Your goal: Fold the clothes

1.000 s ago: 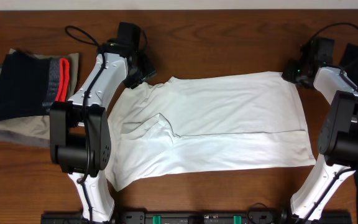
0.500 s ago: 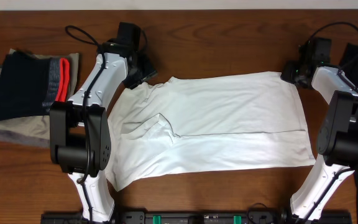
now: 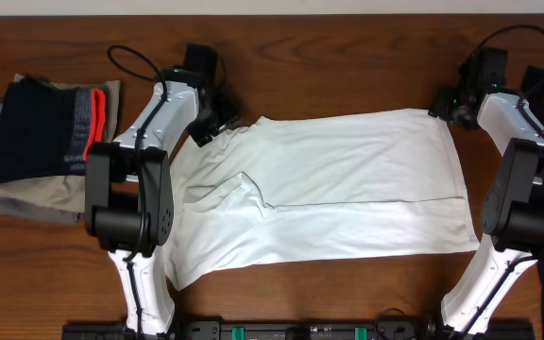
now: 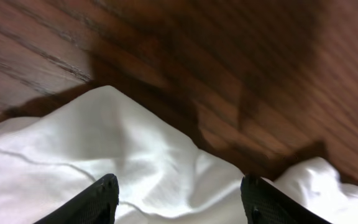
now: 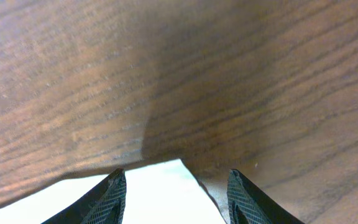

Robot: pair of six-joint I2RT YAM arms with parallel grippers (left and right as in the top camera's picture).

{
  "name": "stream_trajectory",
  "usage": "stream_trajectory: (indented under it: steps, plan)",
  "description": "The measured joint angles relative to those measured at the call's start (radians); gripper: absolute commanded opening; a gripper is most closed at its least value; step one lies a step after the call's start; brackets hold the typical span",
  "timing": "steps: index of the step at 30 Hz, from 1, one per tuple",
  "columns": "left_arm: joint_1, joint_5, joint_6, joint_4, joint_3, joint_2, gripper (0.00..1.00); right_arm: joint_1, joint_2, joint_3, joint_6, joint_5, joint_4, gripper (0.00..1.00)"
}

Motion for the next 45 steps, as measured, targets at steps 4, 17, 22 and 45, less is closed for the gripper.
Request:
stream_trajectory:
  steps: [4,17,22,45]
  plan:
    - [0.0,0.0,-0.007,0.016,0.0,0.014,0.57,0.0,0.001,0.0,0.0,0.0,-0.013,0.5]
    - [0.0,0.0,-0.019,0.04,0.0,0.043,0.12,0.0,0.001,0.0,0.003,0.005,-0.017,0.46]
    - [0.0,0.0,-0.018,0.042,0.0,0.043,0.12,0.0,0.001,0.0,-0.002,0.014,0.009,0.53]
    - [0.0,0.0,-0.018,0.042,0.0,0.043,0.12,0.053,0.034,0.0,0.004,0.014,0.043,0.33]
